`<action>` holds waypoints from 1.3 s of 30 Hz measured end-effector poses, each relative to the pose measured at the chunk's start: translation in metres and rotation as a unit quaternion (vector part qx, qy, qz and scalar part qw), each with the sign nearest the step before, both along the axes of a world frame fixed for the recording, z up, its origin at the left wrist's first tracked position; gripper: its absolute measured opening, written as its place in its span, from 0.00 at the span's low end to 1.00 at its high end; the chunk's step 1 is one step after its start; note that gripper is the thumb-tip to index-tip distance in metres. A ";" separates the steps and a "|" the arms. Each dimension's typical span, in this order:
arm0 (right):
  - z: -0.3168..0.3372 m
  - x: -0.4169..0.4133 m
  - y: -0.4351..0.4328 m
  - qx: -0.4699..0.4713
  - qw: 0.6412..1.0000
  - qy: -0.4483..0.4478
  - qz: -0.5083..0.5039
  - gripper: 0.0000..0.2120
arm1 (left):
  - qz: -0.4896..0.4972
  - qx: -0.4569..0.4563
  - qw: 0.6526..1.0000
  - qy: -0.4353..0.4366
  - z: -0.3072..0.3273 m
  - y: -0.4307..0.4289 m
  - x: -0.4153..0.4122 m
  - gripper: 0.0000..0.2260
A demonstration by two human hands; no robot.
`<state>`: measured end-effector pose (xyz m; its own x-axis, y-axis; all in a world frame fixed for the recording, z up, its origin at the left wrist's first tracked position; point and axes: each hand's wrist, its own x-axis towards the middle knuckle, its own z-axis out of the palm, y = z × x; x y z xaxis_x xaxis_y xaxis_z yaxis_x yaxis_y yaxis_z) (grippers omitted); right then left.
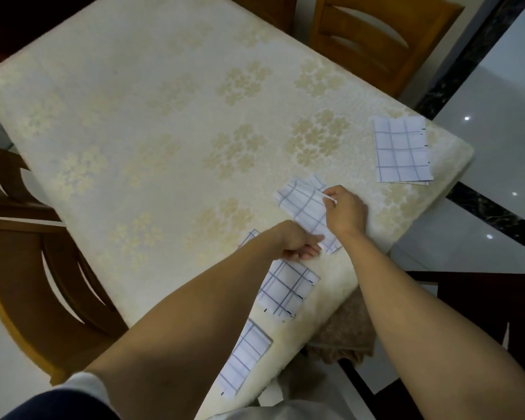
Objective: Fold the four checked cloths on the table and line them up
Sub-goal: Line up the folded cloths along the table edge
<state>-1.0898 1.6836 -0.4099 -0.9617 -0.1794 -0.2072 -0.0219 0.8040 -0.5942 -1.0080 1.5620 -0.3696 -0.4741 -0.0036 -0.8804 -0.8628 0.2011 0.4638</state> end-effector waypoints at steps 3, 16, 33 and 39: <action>0.001 -0.002 0.008 -0.022 0.999 -0.009 0.046 0.10 | -0.081 0.007 0.997 0.003 0.004 -0.003 -0.001 0.19; -0.016 0.033 0.011 0.090 0.981 0.170 0.001 0.26 | -0.257 -0.358 0.857 0.268 -0.022 -0.033 -0.027 0.27; -0.023 0.052 0.006 0.166 0.976 0.101 0.102 0.28 | -0.122 -0.261 0.922 0.257 -0.015 -0.047 -0.016 0.17; -0.029 0.058 0.003 0.213 0.964 0.057 0.147 0.32 | -0.111 -0.259 0.927 0.246 -0.020 -0.059 -0.013 0.16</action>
<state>-1.0317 1.6869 -0.4388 -0.9027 -0.3701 -0.2193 -0.3323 0.9236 -0.1911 -1.0205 1.5027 -0.3893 -0.8579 -0.2203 -0.4641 -0.4830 0.6540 0.5823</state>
